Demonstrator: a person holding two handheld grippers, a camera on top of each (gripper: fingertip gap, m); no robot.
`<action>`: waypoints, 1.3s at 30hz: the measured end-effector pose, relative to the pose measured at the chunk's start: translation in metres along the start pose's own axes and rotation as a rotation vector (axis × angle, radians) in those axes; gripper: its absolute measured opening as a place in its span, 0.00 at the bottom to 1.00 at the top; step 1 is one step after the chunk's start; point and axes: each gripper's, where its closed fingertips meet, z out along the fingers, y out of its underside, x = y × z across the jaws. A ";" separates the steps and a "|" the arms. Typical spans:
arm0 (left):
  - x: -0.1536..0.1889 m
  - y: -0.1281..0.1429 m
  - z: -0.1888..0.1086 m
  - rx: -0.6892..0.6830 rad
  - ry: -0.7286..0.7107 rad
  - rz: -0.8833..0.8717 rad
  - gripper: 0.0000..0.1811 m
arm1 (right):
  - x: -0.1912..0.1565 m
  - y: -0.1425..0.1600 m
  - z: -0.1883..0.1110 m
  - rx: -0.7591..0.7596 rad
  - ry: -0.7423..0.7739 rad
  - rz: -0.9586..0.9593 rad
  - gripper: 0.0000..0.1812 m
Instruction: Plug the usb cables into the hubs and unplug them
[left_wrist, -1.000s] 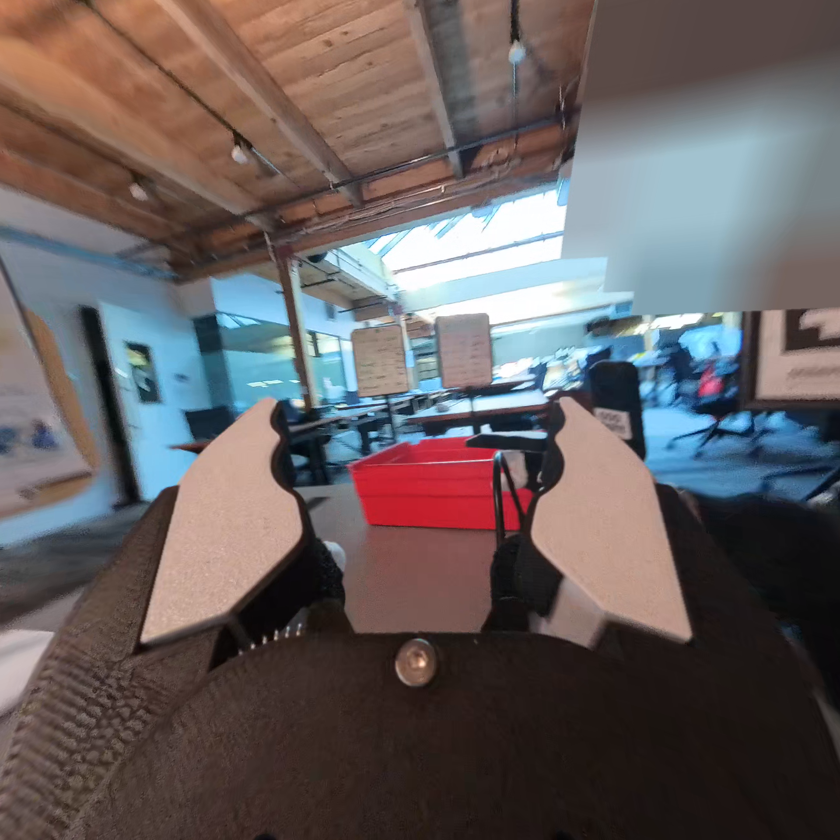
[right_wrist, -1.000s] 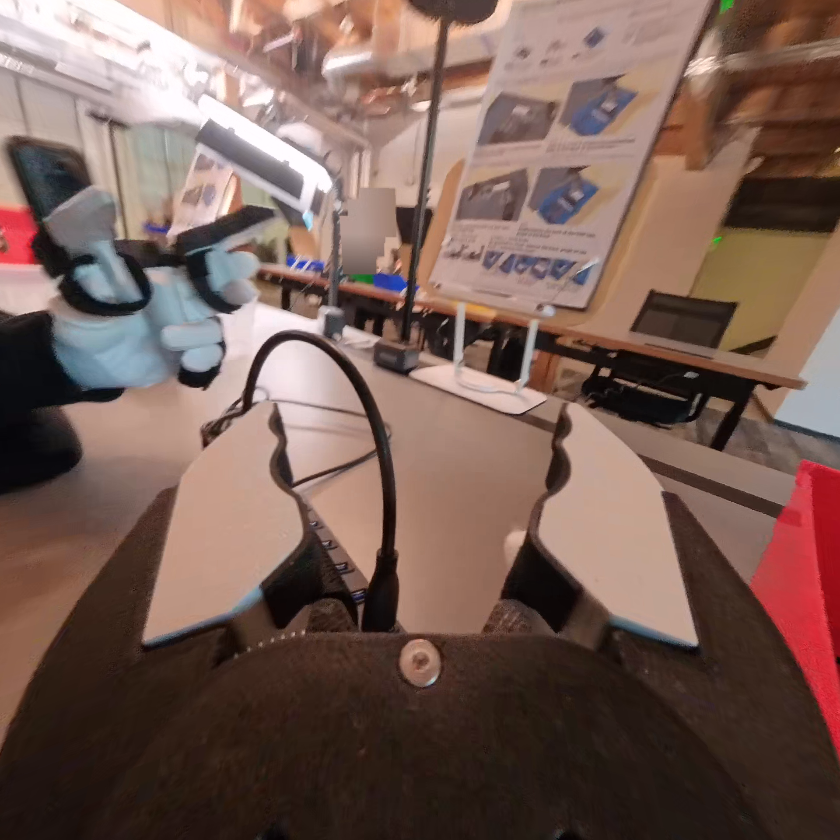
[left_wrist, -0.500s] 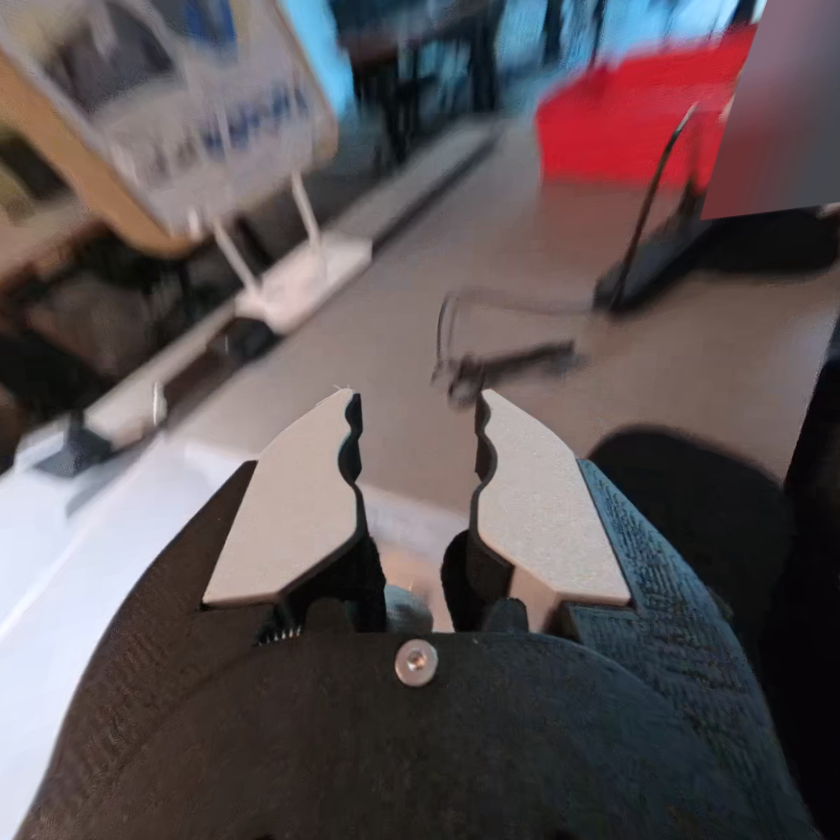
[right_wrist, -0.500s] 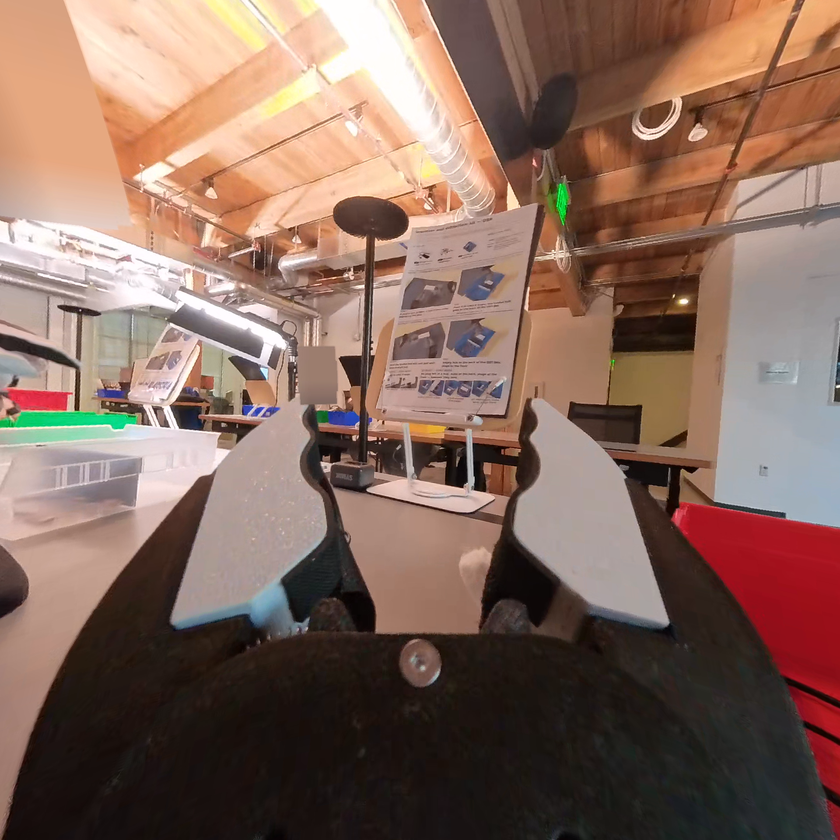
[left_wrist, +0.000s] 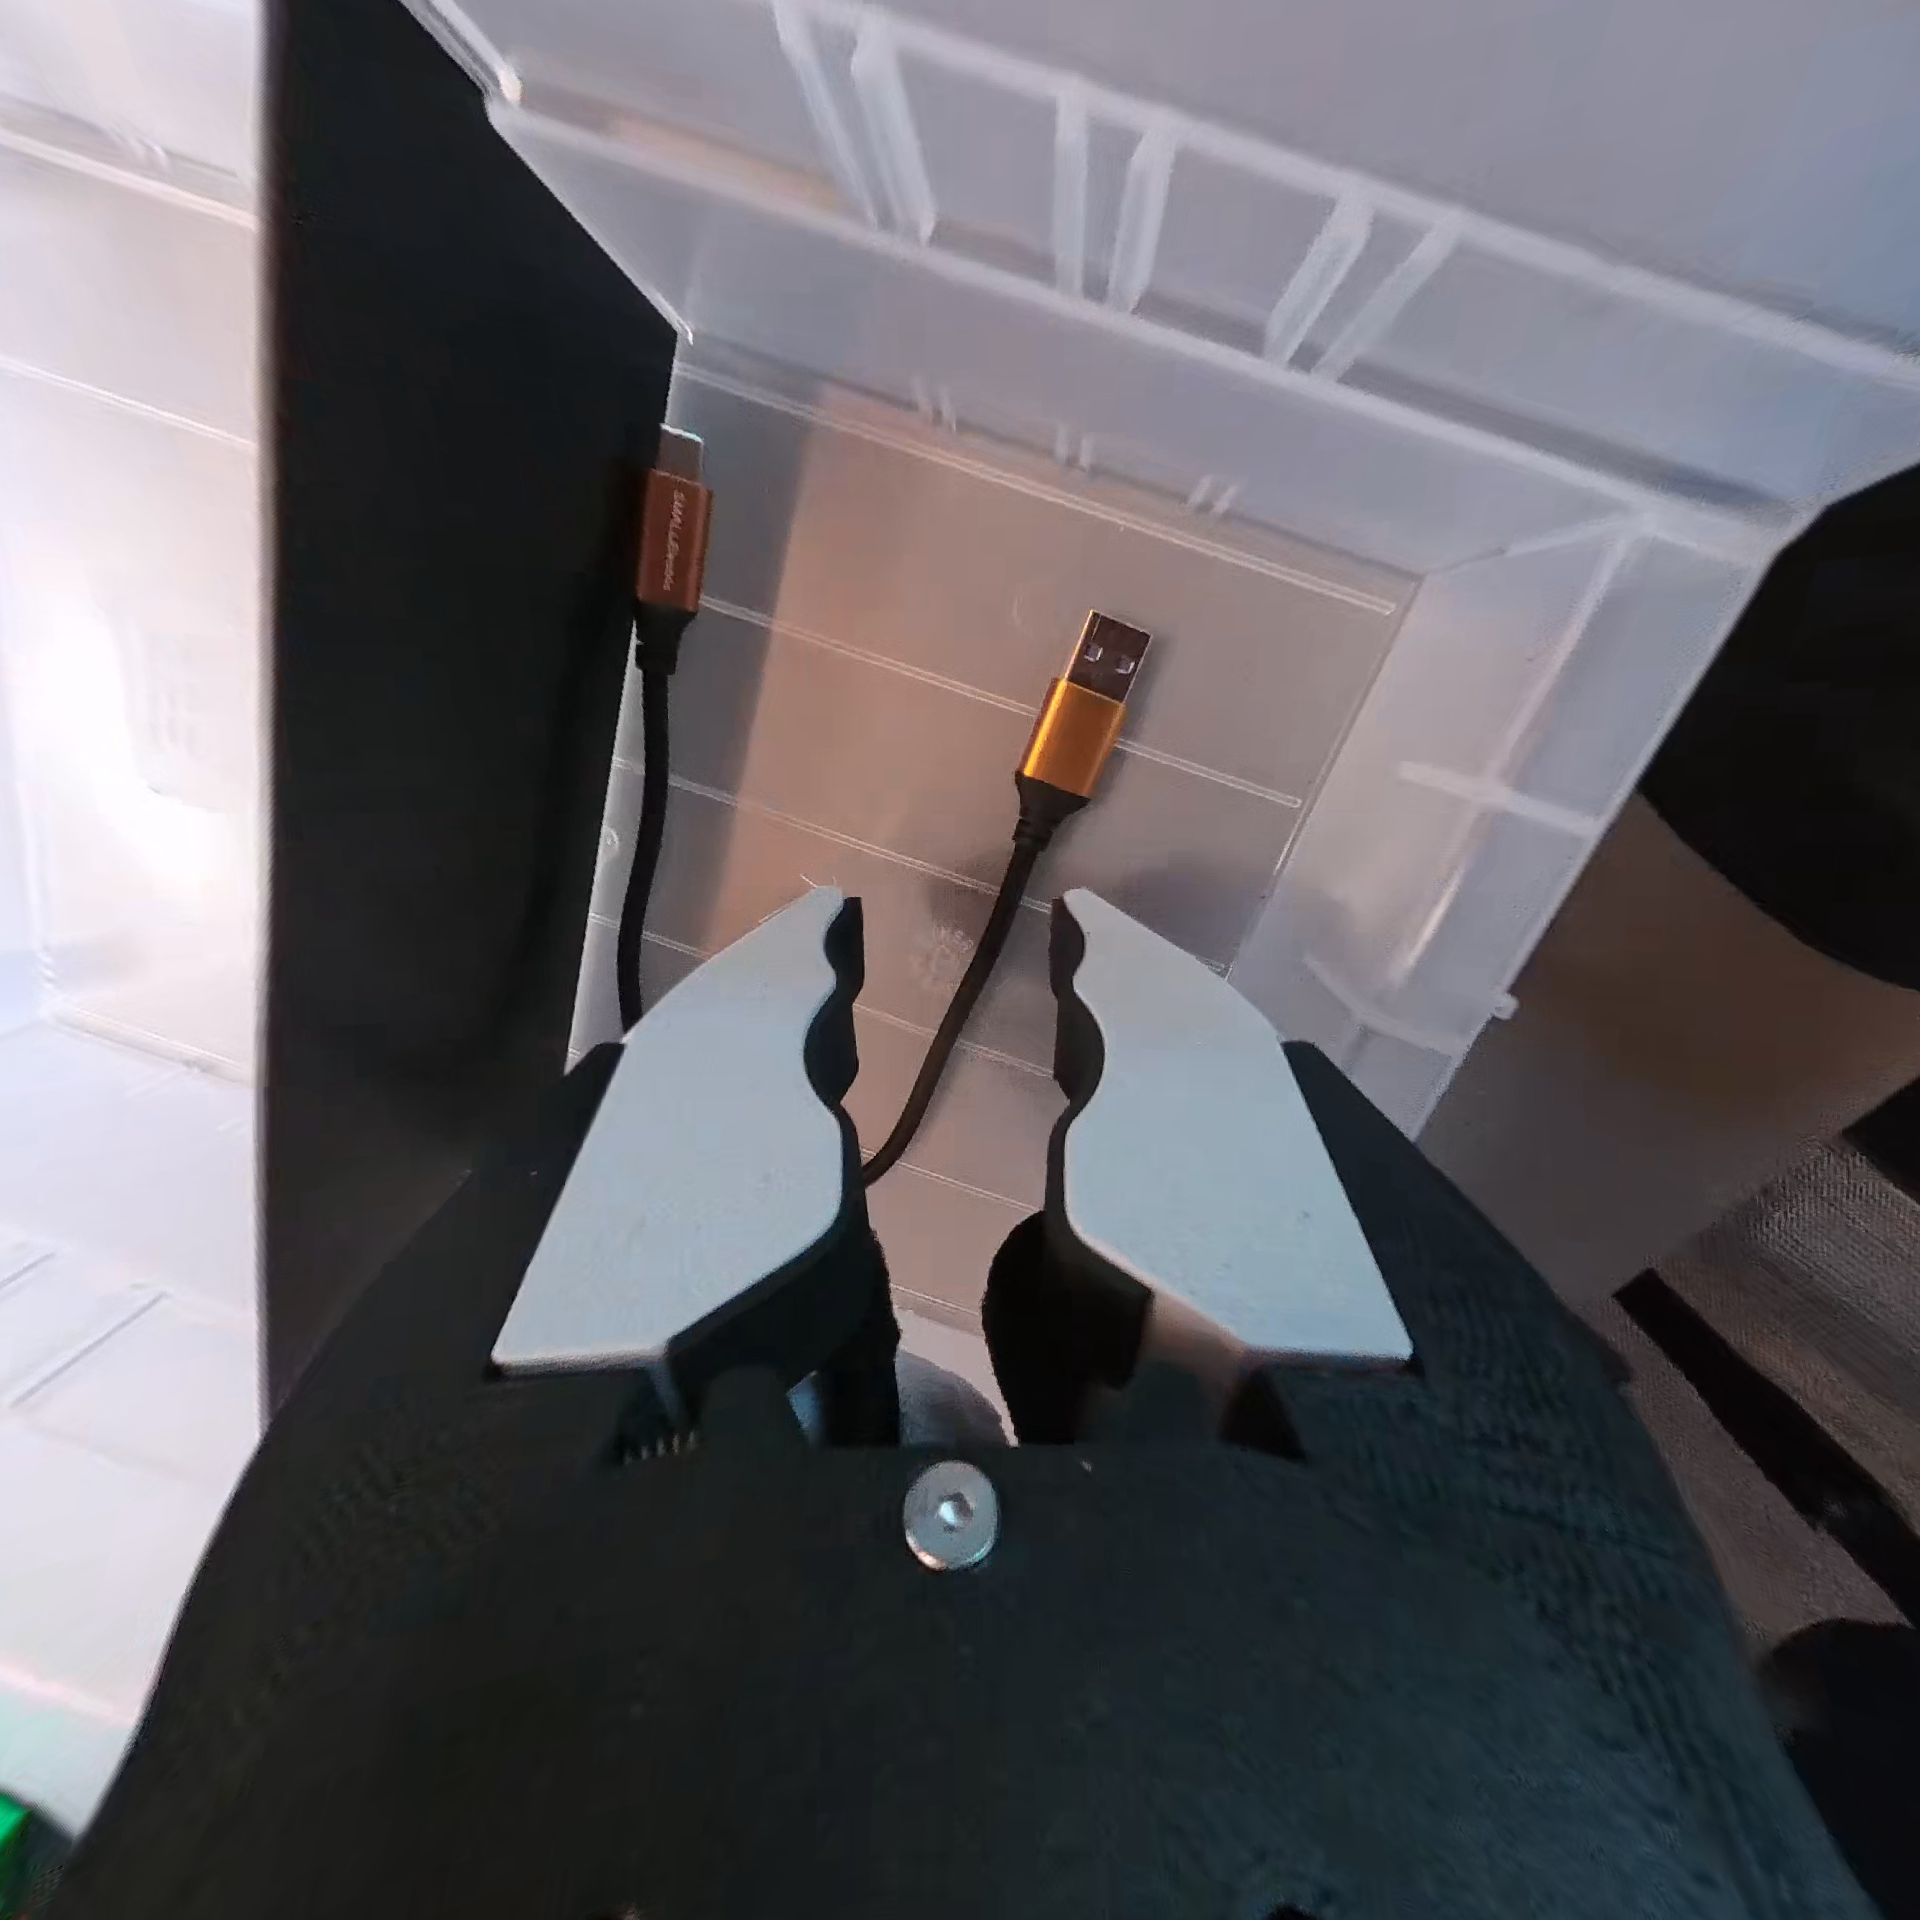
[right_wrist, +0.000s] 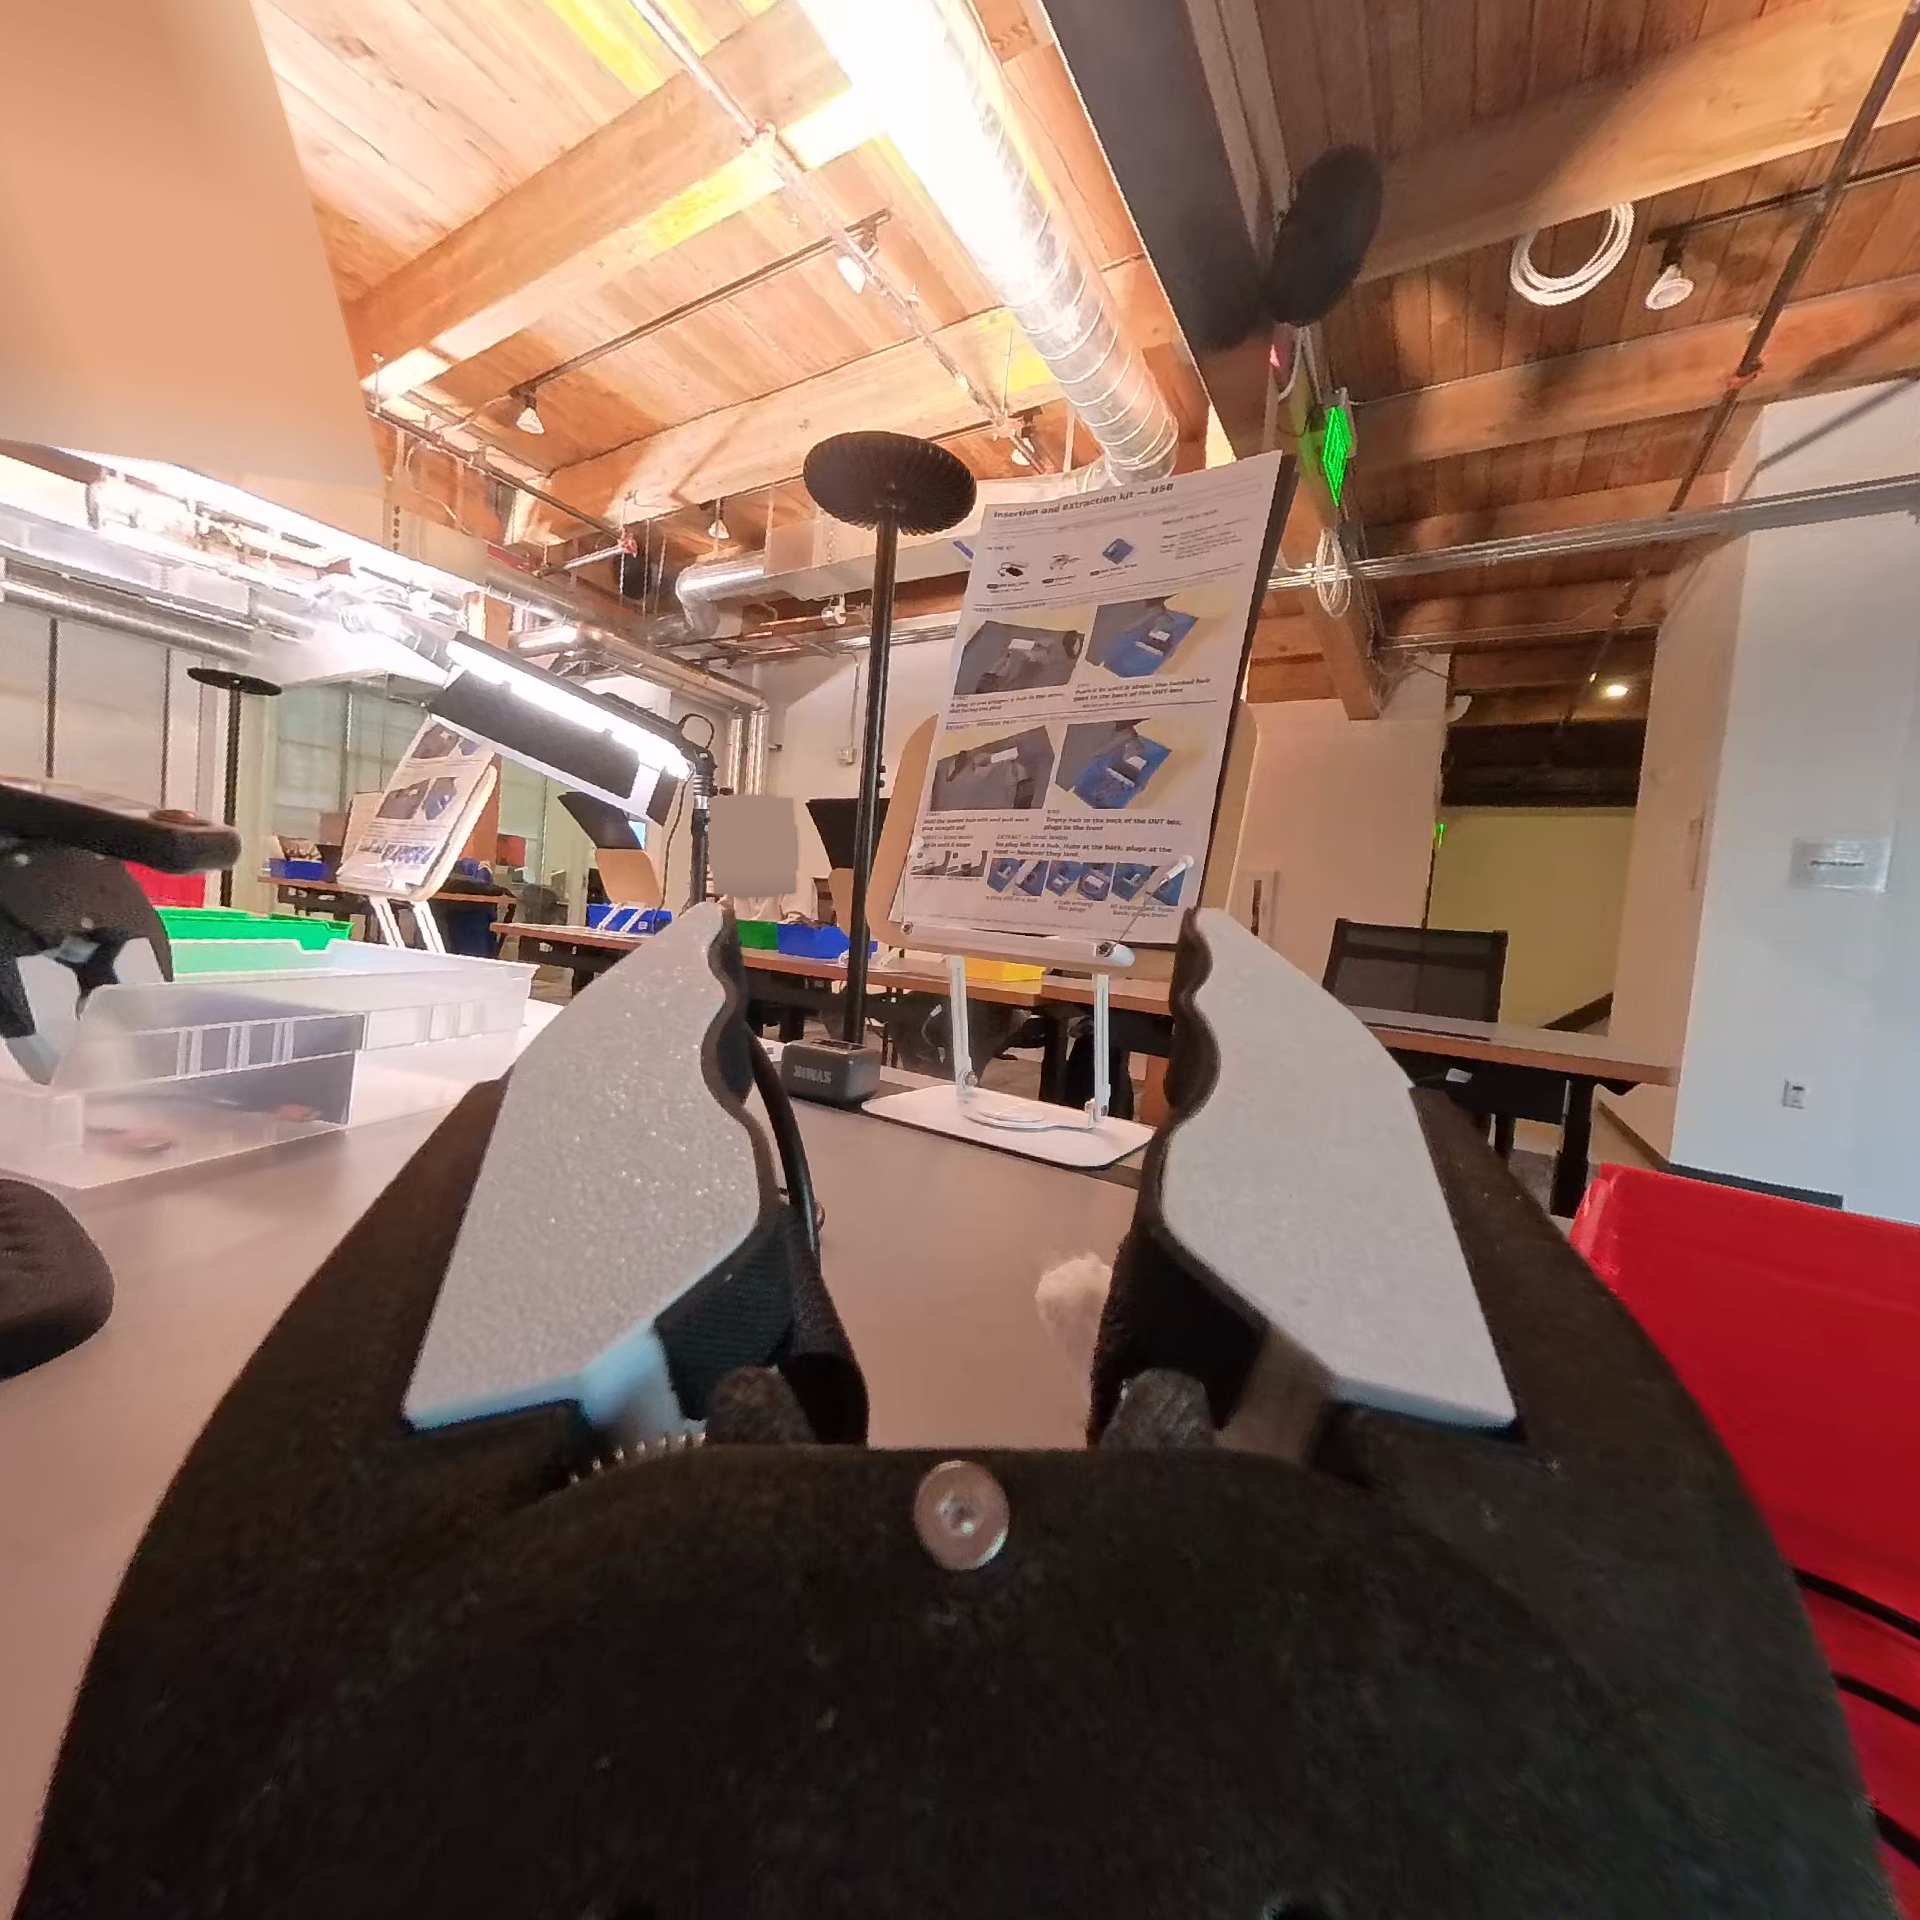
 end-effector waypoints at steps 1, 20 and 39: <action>0.000 0.003 0.003 -0.020 0.001 0.001 0.19 | 0.000 0.000 0.000 -0.001 -0.001 0.001 0.43; -0.034 -0.046 -0.107 0.428 -0.564 -0.191 0.02 | 0.000 0.002 0.000 -0.011 0.000 -0.003 0.42; 0.158 -0.305 -0.122 1.161 -0.398 0.469 0.02 | -0.024 -0.001 -0.001 -0.005 -0.122 -0.063 0.41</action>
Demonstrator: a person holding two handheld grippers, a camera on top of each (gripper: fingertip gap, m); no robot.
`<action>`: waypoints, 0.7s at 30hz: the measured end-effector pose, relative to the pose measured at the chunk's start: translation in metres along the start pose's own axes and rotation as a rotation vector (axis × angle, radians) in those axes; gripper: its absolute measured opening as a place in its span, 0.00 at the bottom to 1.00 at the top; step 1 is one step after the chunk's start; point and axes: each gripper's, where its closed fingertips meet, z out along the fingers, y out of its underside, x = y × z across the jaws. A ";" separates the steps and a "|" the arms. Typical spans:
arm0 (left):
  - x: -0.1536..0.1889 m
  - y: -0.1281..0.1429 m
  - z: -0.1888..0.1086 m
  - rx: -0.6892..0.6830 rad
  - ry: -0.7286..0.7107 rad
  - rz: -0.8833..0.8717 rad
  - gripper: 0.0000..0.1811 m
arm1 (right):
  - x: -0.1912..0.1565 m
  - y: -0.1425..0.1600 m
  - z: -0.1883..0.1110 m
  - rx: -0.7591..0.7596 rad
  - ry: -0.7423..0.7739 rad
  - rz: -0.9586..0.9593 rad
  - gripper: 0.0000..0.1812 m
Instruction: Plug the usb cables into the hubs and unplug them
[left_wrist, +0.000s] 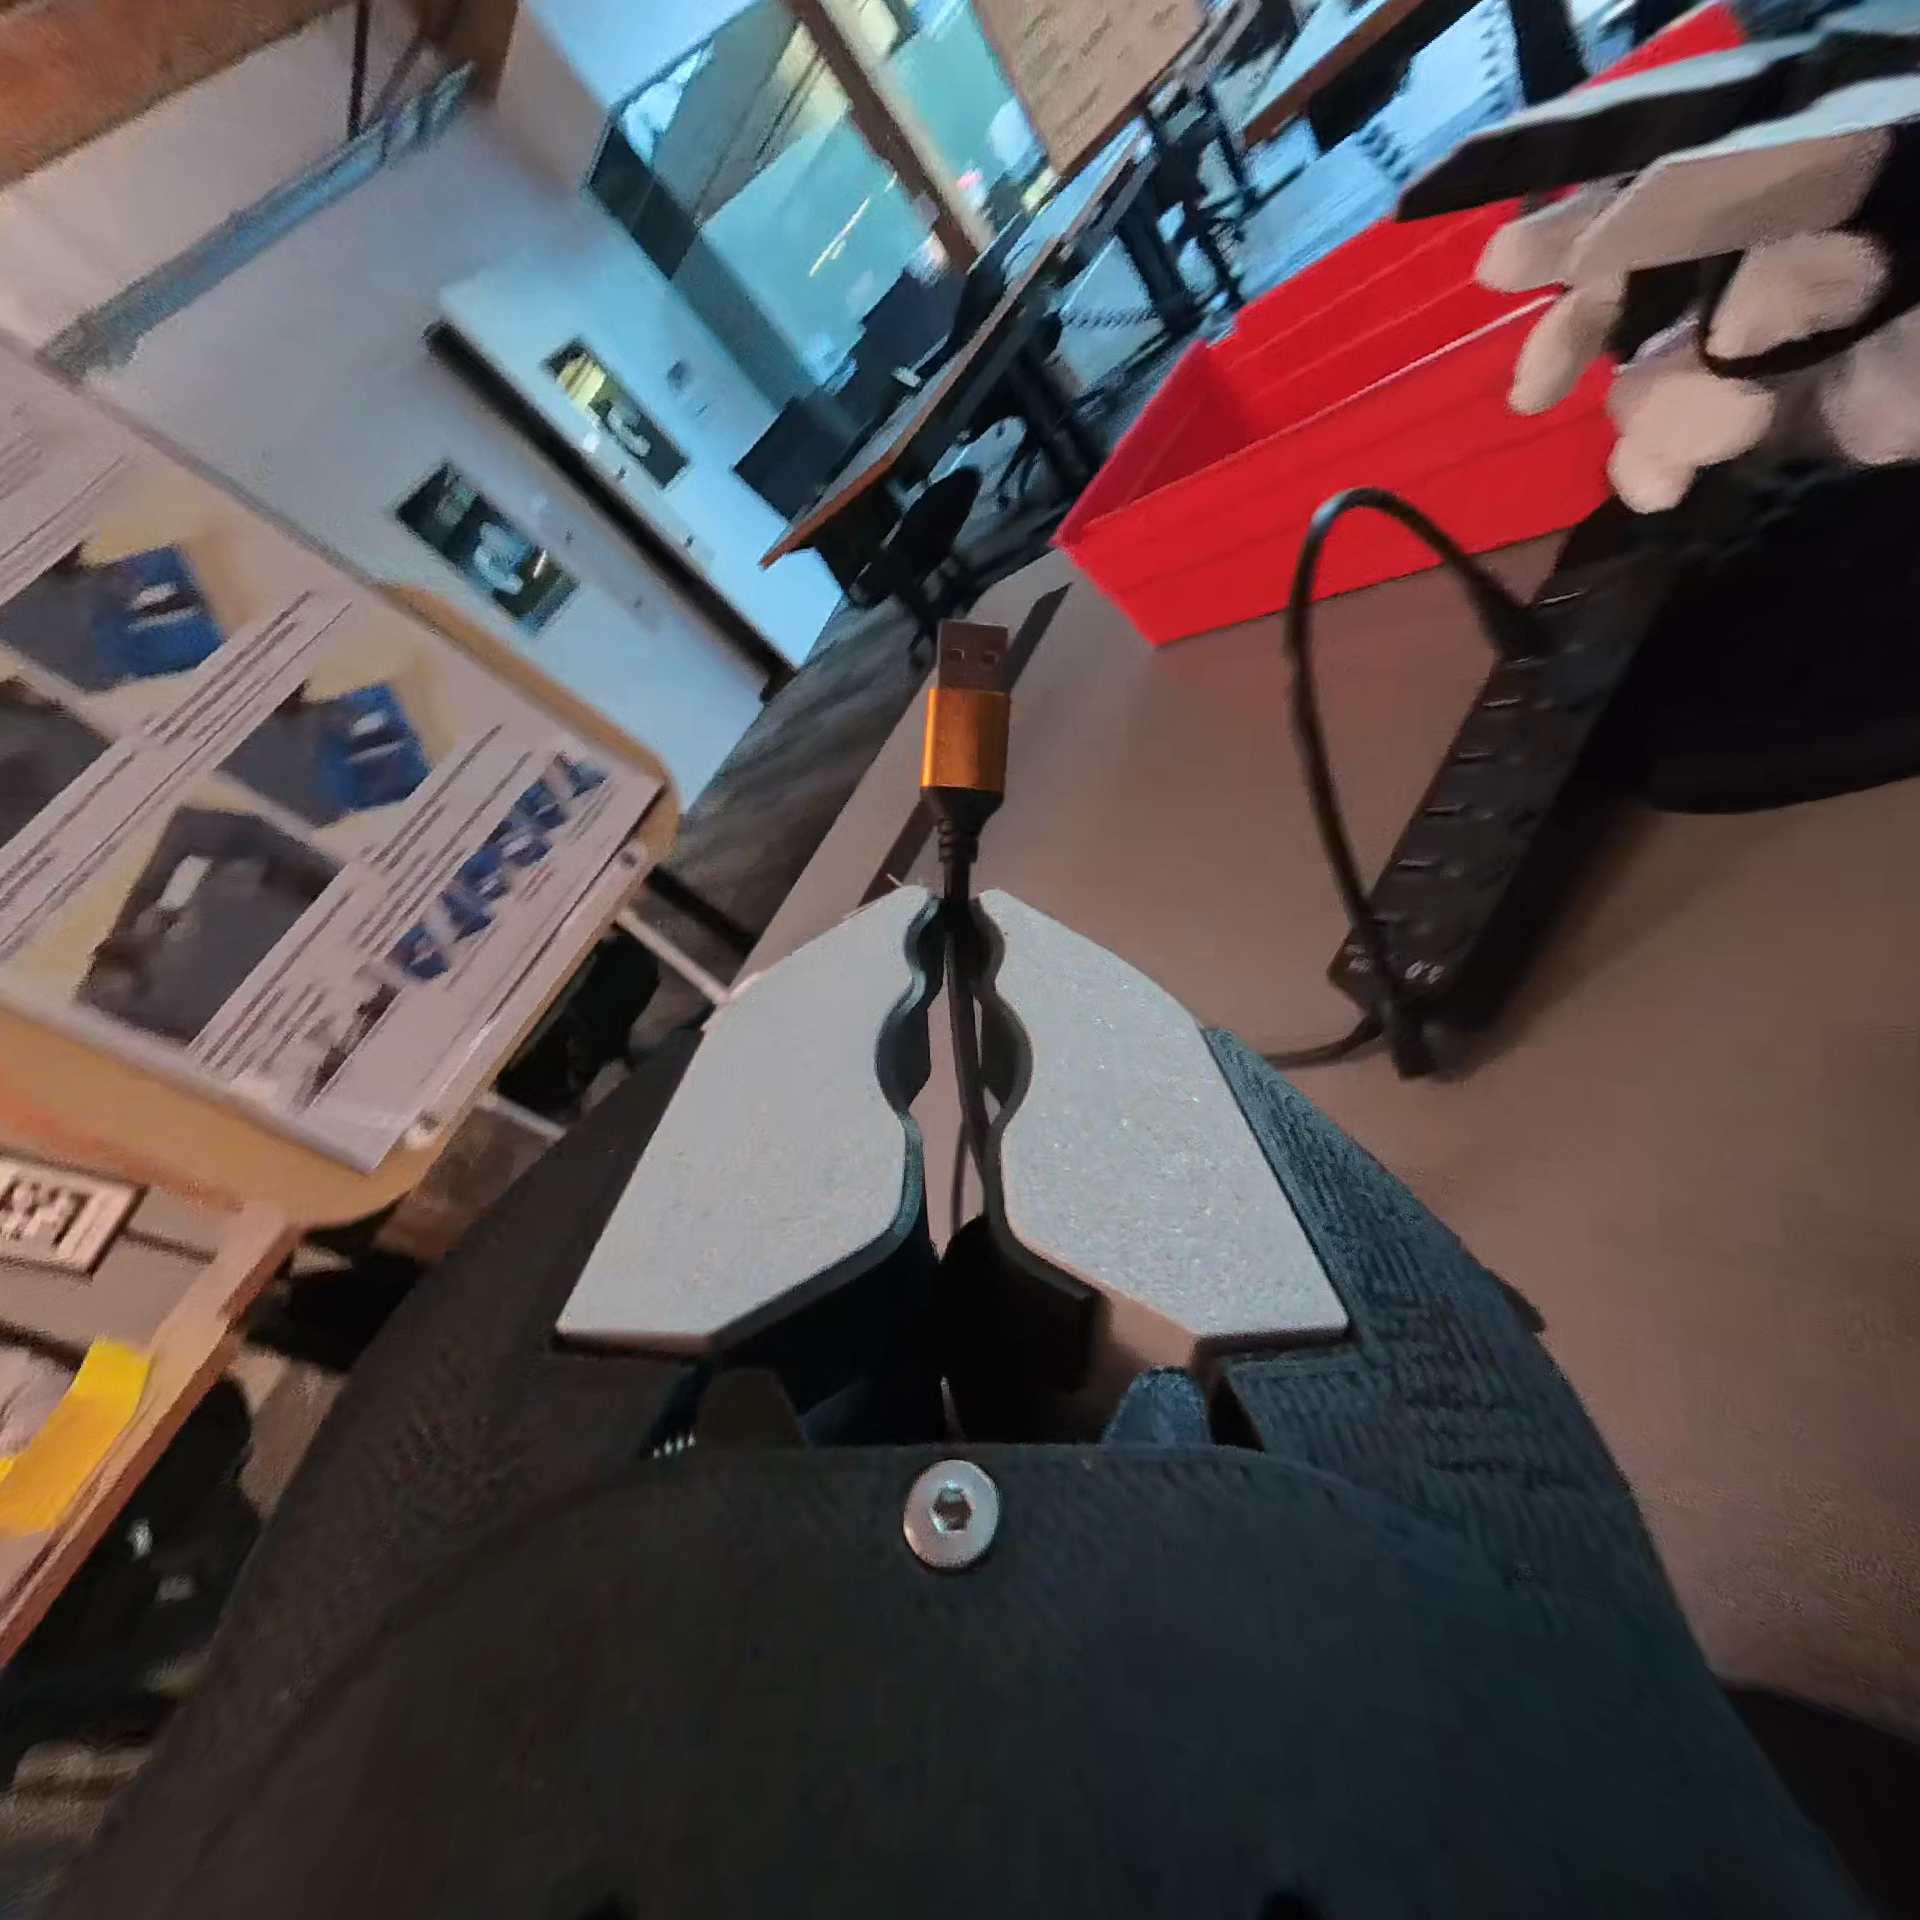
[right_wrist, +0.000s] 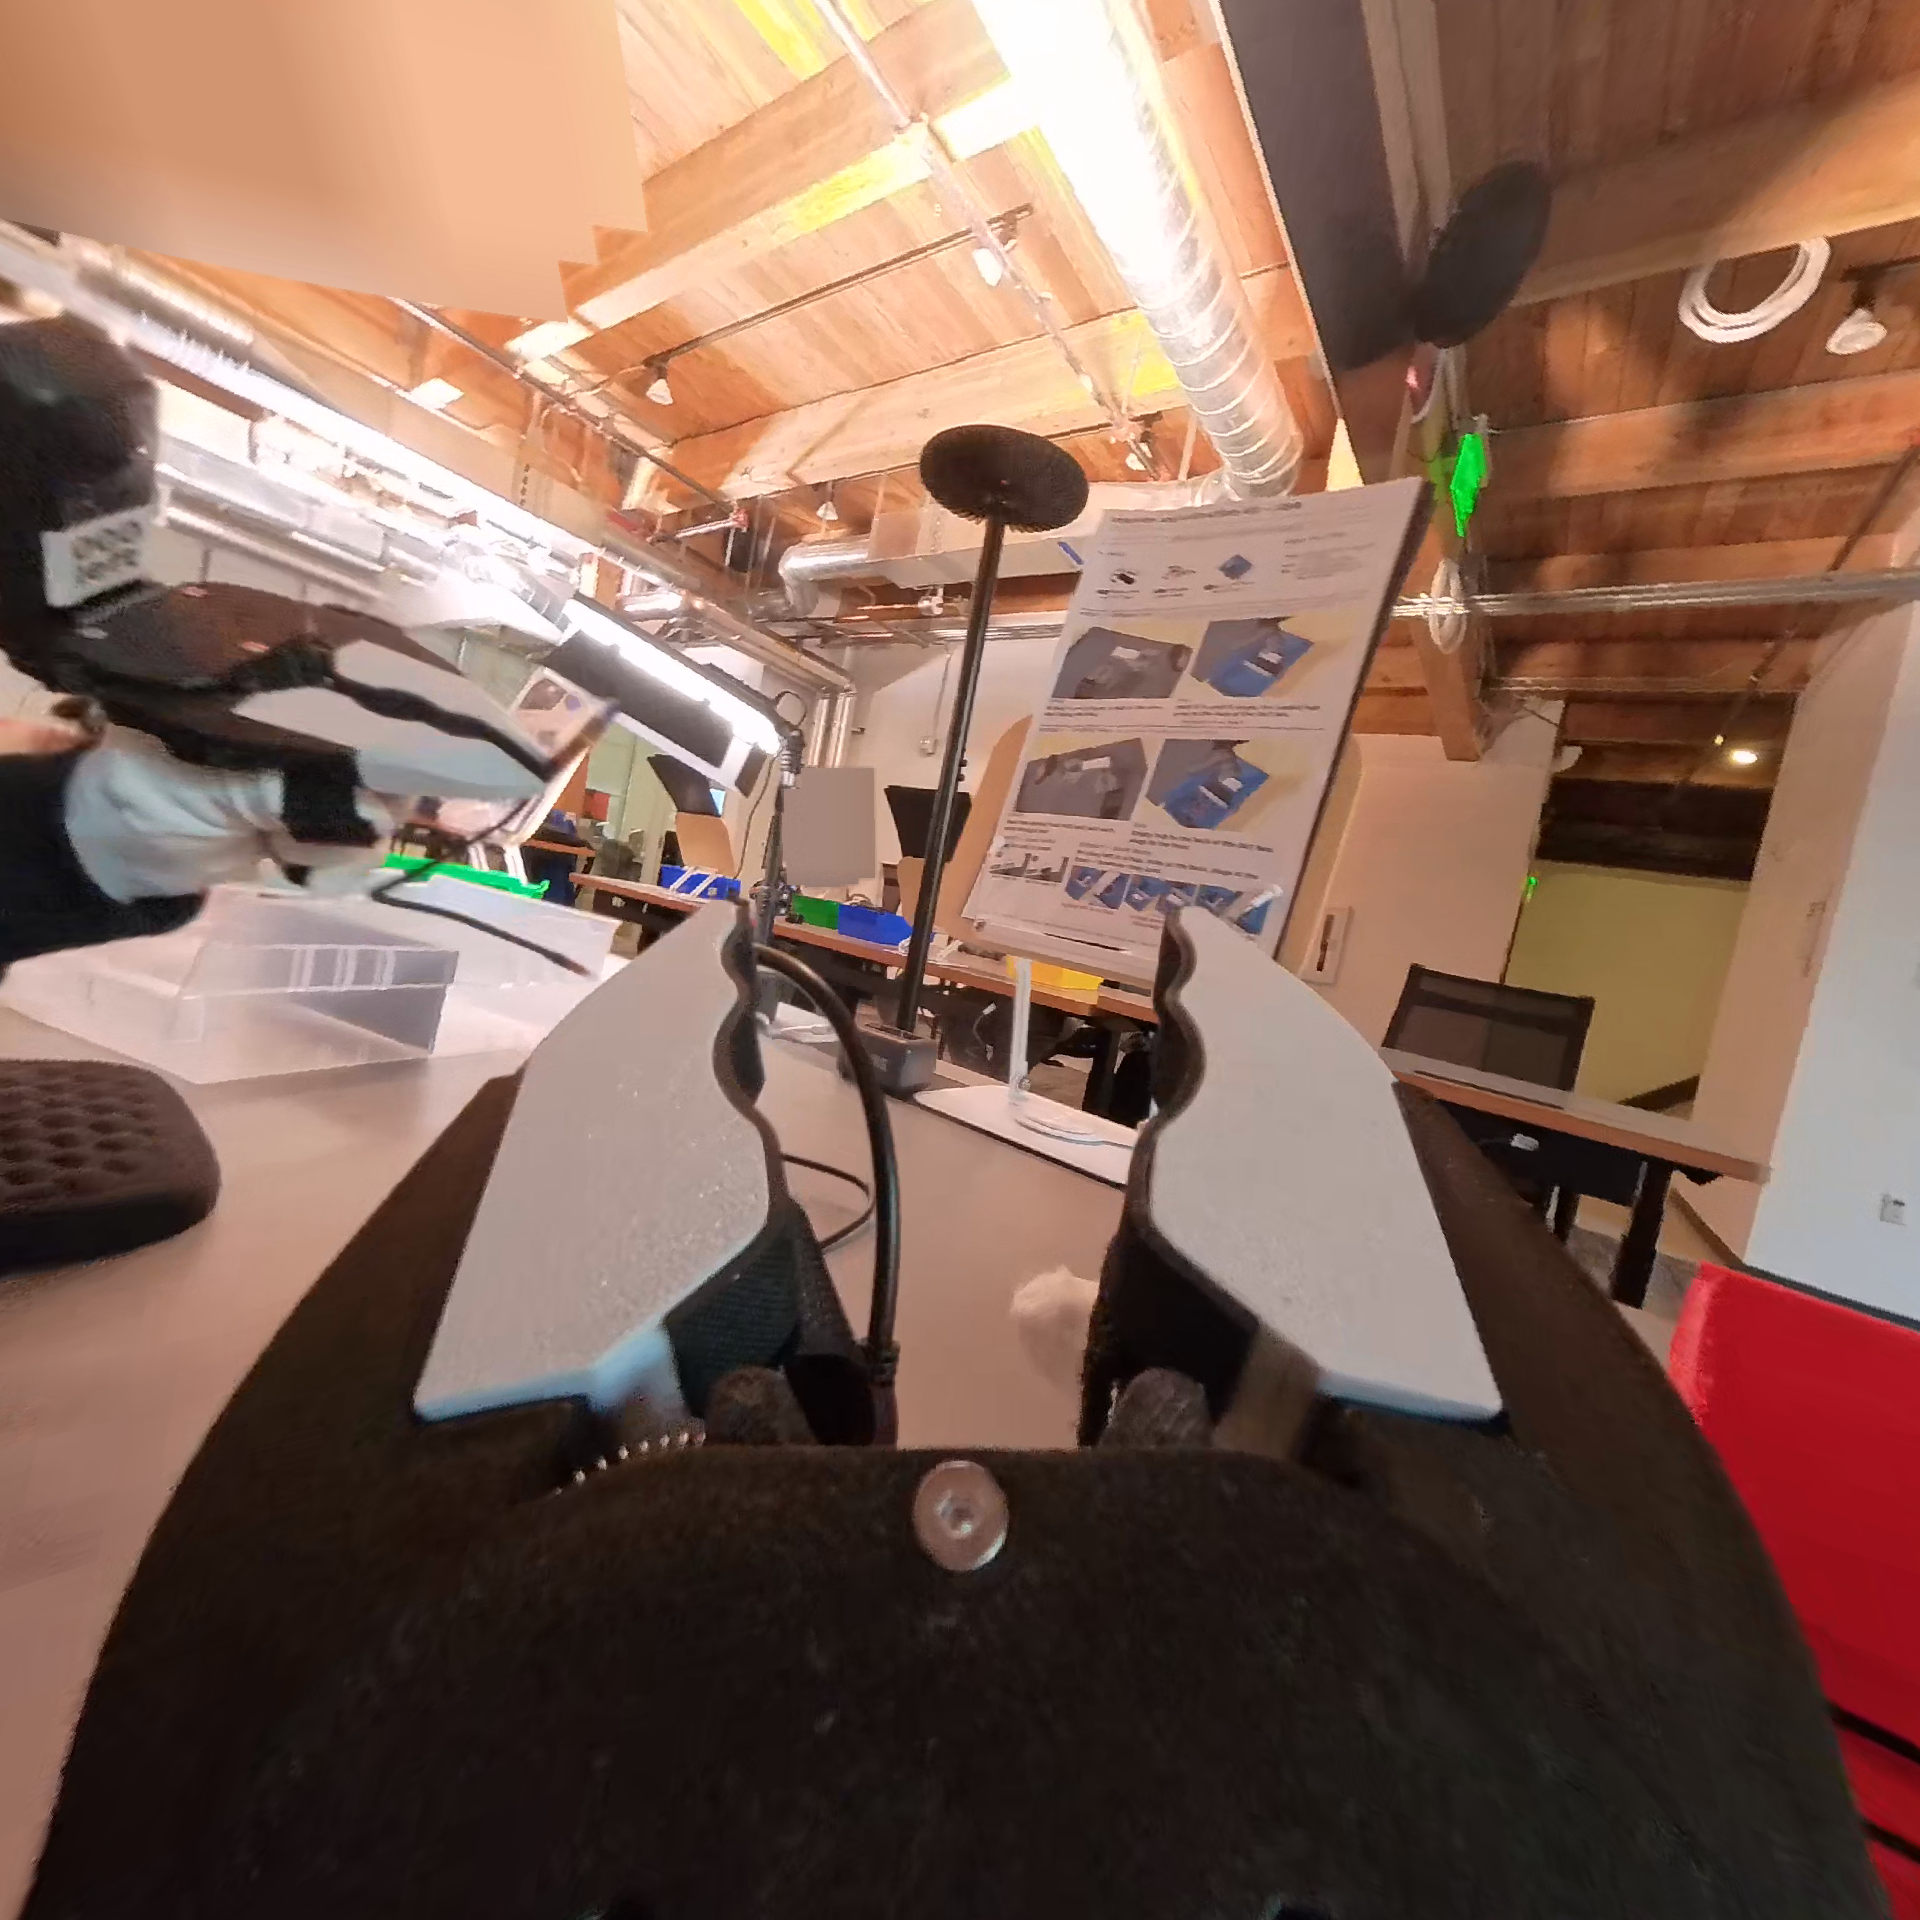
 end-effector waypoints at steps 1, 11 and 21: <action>0.013 0.000 0.011 0.020 0.025 0.023 0.02 | -0.003 0.000 0.001 -0.006 -0.015 -0.015 0.40; 0.063 0.028 0.047 0.032 0.254 -0.238 0.02 | -0.017 0.051 0.020 -0.503 -0.043 0.154 0.23; 0.097 0.022 0.032 0.097 0.585 -0.399 0.02 | -0.112 0.032 0.056 -0.601 -0.492 -0.020 0.23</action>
